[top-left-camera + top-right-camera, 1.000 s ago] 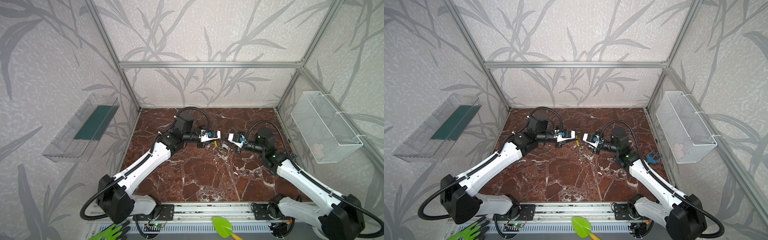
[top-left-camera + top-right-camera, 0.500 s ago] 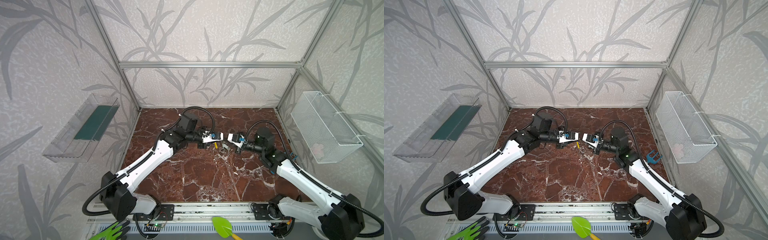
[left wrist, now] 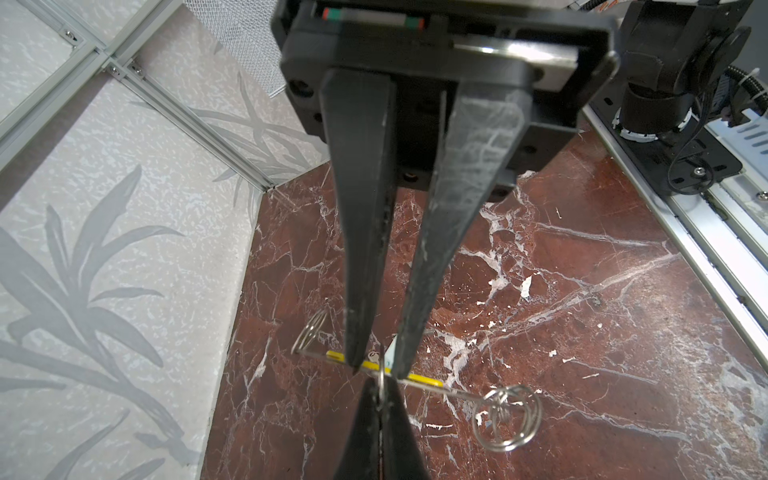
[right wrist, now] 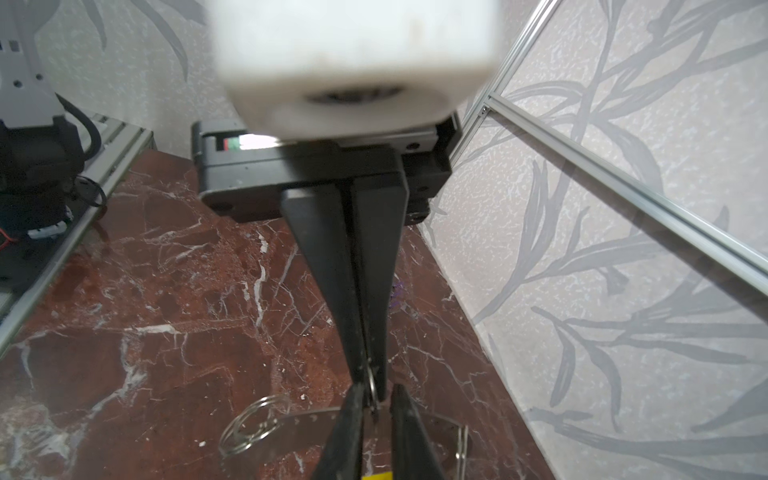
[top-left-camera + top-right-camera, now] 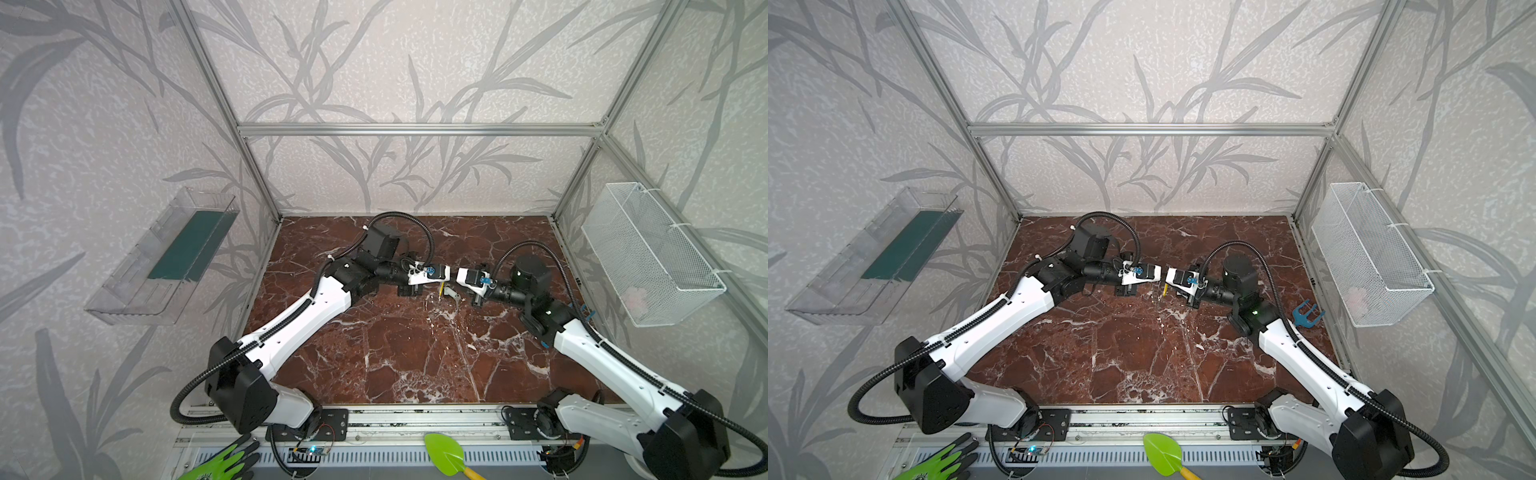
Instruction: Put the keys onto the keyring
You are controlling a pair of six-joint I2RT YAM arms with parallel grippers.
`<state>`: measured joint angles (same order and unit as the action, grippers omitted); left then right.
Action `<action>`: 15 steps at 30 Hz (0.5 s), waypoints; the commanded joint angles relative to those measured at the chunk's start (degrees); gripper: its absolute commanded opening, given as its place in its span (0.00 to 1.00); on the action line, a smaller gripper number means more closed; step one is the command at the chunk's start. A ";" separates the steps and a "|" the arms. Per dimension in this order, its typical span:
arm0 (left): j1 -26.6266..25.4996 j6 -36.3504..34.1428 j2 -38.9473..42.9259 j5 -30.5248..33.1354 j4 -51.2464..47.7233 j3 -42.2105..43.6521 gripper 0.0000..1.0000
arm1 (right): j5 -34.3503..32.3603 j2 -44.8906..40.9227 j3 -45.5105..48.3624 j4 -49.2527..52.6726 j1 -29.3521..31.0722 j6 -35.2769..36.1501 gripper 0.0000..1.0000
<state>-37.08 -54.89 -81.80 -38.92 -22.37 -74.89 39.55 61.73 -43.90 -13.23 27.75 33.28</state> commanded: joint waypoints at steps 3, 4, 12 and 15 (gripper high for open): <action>-0.25 -7.27 2.45 -2.63 2.38 3.45 0.00 | 1.27 -3.27 2.32 0.15 -2.08 2.07 0.25; -0.18 -7.94 2.74 -3.00 2.89 4.23 0.00 | 1.67 -3.37 2.16 1.49 -2.08 3.21 0.25; -0.24 -14.87 4.42 -2.85 8.93 8.29 0.00 | 7.07 -3.38 1.52 6.10 -2.09 10.78 0.17; -0.36 -16.32 5.13 -2.26 10.92 9.60 0.00 | 8.59 -2.99 1.02 8.47 -2.08 13.14 0.17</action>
<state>-37.08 -67.18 -79.15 -40.40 -15.42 -66.19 44.77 59.44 -42.13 -8.12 25.74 42.24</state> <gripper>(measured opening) 0.048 0.174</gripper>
